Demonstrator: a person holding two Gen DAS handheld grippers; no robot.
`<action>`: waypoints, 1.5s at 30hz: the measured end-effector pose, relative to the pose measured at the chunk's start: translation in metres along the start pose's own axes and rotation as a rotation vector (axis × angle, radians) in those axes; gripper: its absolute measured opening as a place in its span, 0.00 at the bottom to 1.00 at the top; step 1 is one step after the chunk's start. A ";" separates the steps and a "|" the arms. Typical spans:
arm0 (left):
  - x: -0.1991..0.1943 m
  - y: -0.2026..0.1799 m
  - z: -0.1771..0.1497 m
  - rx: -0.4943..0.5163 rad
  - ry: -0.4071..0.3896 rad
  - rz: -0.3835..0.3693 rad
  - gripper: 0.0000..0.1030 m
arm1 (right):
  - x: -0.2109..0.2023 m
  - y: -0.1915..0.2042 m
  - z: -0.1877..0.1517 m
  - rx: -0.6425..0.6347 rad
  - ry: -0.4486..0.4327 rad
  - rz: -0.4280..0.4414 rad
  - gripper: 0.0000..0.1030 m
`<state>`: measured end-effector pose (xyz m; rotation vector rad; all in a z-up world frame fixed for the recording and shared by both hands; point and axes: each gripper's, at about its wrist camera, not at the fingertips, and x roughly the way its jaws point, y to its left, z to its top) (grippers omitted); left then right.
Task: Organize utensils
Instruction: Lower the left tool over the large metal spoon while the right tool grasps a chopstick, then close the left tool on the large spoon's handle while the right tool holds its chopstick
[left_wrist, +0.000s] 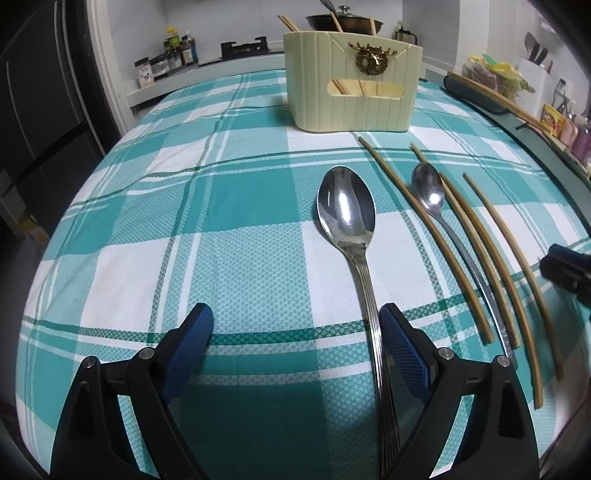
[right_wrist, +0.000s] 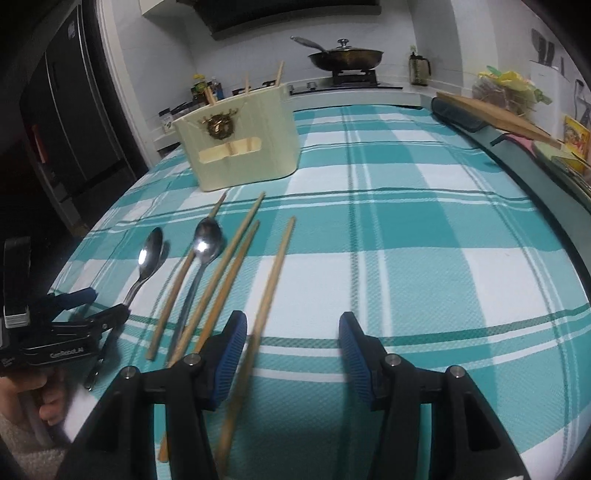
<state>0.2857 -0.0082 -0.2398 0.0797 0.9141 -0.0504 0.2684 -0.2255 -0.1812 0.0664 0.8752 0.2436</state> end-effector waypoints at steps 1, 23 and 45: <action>0.000 0.000 0.000 -0.001 0.000 0.000 0.90 | 0.003 0.007 0.000 -0.024 0.017 0.009 0.50; 0.013 -0.008 0.028 0.193 0.103 -0.075 0.89 | 0.008 -0.020 -0.002 -0.055 0.031 -0.200 0.10; 0.027 0.041 0.040 -0.001 0.104 -0.038 0.79 | 0.005 -0.024 -0.002 -0.045 0.065 -0.198 0.11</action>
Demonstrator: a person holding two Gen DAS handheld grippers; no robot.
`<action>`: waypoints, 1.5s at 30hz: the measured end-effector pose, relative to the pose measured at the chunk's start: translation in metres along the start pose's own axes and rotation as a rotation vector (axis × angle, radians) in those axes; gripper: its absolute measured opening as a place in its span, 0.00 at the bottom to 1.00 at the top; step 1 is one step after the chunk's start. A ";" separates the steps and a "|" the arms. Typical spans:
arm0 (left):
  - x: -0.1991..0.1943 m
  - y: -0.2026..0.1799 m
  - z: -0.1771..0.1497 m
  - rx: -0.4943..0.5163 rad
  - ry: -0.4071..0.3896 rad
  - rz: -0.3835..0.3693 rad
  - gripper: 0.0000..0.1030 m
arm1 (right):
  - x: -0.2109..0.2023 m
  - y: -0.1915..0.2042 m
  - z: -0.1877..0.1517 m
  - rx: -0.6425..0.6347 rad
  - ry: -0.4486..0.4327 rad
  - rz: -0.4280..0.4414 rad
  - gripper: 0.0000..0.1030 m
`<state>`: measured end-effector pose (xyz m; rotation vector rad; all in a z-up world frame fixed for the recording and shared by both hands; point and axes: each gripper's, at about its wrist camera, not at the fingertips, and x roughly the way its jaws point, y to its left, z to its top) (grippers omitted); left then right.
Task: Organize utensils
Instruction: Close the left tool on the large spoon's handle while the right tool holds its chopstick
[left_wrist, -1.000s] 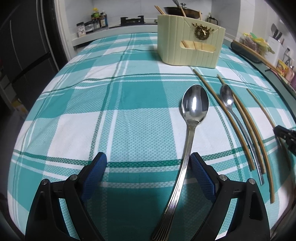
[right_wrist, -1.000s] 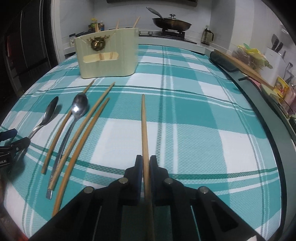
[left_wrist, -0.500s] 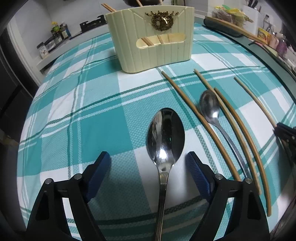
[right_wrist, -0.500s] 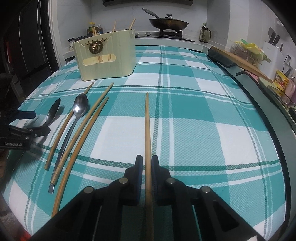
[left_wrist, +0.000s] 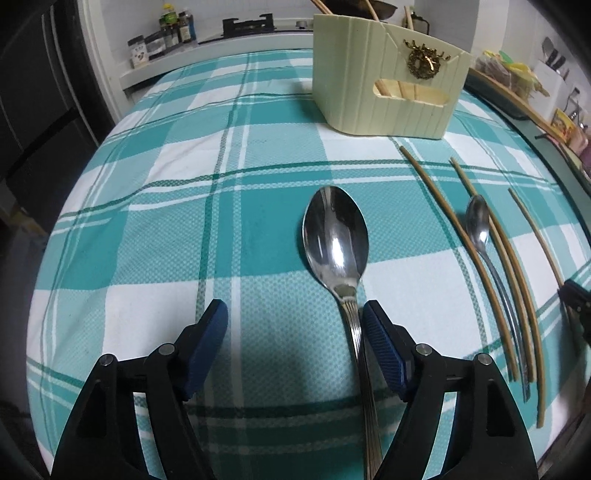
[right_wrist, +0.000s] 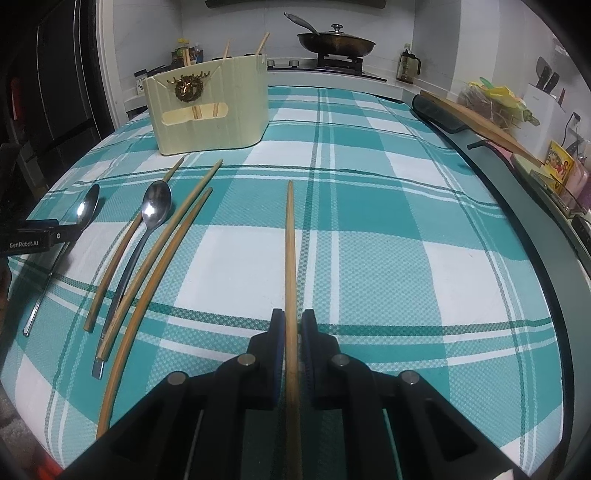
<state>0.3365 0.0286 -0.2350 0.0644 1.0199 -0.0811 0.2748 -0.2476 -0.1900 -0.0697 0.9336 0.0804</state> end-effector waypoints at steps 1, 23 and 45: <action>-0.002 -0.002 -0.005 0.008 -0.002 0.001 0.80 | 0.000 0.000 0.001 0.001 0.010 0.010 0.16; -0.025 0.016 -0.030 0.103 0.056 -0.078 0.94 | 0.014 -0.003 0.026 -0.169 0.303 0.108 0.37; 0.027 -0.031 0.049 0.128 0.102 -0.020 0.62 | 0.067 -0.006 0.094 -0.125 0.366 0.158 0.36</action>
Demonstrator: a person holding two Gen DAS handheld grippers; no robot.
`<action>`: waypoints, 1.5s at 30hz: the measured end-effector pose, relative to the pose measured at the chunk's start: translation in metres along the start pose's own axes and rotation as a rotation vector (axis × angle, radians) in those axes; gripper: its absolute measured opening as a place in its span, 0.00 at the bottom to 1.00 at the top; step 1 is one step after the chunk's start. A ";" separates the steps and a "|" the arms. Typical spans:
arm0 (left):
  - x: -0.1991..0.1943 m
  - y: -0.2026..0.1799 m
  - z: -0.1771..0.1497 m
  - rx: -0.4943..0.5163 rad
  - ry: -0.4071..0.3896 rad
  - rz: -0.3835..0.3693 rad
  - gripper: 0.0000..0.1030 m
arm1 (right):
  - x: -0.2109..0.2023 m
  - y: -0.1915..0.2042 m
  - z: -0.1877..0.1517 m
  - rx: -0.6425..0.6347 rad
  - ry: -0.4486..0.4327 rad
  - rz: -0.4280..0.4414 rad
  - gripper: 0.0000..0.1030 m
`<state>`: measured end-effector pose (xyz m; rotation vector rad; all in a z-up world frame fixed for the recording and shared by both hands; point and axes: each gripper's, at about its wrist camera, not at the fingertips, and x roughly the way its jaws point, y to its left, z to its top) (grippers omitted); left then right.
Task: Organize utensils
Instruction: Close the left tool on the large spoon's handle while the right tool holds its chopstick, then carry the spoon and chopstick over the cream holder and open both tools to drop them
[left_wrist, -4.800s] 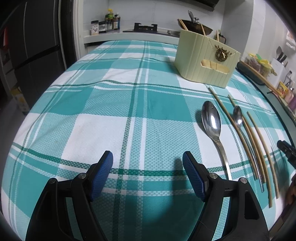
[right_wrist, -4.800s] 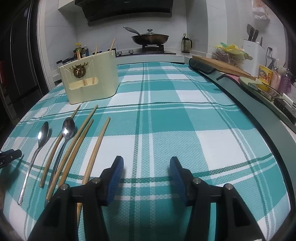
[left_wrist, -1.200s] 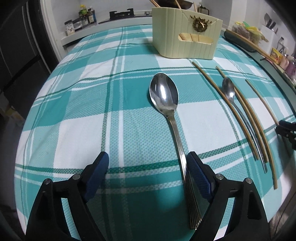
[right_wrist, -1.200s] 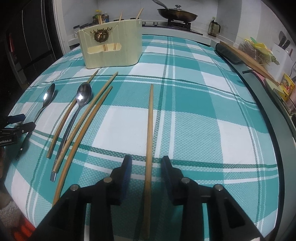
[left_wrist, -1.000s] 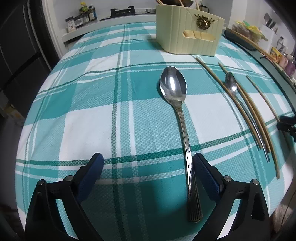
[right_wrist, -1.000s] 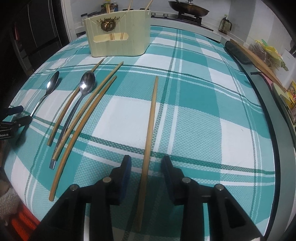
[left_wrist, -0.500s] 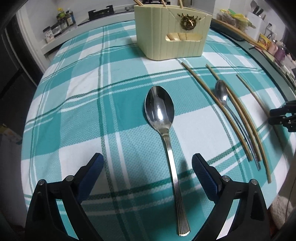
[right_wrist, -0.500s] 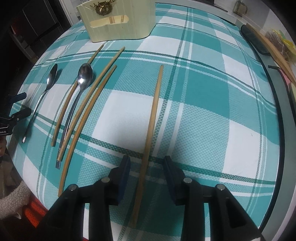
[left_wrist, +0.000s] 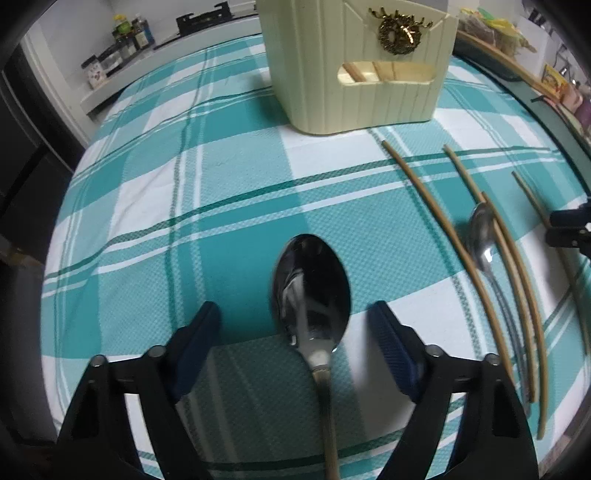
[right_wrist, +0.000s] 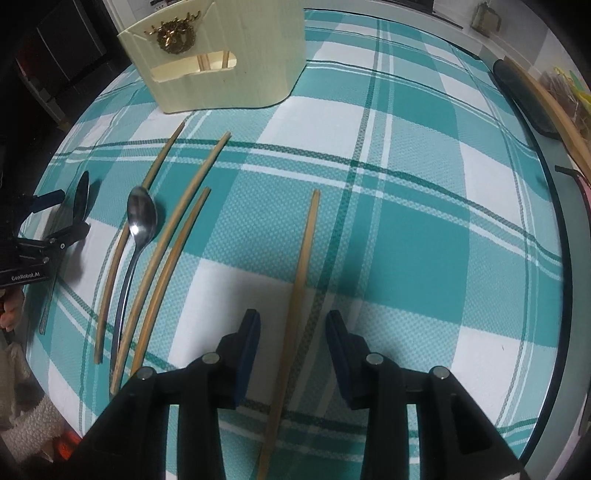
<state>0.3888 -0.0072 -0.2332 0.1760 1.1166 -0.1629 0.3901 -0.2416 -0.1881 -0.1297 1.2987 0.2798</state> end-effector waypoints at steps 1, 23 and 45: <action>0.000 0.000 0.001 -0.012 0.002 -0.036 0.52 | 0.002 -0.001 0.004 0.007 -0.006 0.001 0.34; -0.164 0.037 -0.035 -0.091 -0.377 -0.167 0.40 | -0.160 0.041 -0.043 -0.047 -0.529 0.034 0.07; -0.219 0.056 0.017 -0.133 -0.474 -0.307 0.40 | -0.212 0.056 0.002 -0.052 -0.702 0.034 0.07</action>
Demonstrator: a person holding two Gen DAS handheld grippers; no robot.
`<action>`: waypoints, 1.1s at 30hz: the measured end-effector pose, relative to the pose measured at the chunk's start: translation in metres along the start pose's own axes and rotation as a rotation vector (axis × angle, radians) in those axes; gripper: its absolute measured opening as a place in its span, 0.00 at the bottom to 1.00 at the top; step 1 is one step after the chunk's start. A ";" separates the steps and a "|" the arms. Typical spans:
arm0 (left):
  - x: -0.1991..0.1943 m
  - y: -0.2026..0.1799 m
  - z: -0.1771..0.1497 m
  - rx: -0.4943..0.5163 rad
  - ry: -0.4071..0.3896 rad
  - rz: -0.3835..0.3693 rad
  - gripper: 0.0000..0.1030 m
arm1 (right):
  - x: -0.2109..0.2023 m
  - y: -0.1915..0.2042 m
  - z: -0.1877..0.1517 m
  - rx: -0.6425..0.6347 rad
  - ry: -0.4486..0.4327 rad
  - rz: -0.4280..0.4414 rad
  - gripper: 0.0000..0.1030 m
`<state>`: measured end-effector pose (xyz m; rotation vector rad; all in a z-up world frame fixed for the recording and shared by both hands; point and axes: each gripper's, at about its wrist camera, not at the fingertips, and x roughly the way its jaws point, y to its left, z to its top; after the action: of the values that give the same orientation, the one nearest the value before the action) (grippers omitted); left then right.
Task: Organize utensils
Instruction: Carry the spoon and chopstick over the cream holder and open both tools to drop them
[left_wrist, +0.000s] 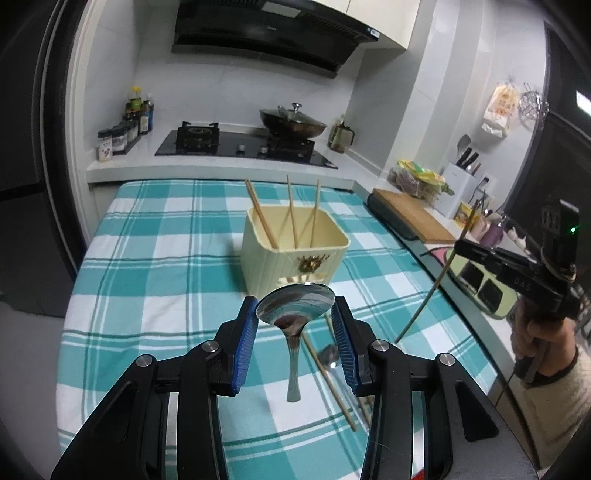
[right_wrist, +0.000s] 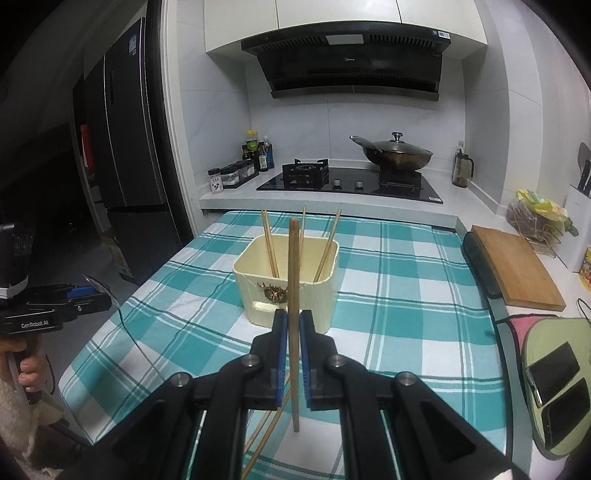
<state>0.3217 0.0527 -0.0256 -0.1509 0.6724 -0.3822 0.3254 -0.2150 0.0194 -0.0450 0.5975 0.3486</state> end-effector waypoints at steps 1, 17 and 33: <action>-0.002 -0.001 0.012 -0.006 -0.016 -0.014 0.40 | 0.001 -0.001 0.008 -0.001 -0.010 -0.002 0.07; 0.106 0.001 0.152 -0.069 -0.153 0.076 0.40 | 0.091 0.003 0.115 -0.064 -0.230 0.002 0.07; 0.219 0.032 0.105 -0.148 0.175 0.126 0.49 | 0.225 -0.026 0.085 0.086 0.135 0.070 0.40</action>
<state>0.5547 -0.0022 -0.0792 -0.2164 0.8790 -0.2260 0.5538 -0.1582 -0.0379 0.0347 0.7487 0.3893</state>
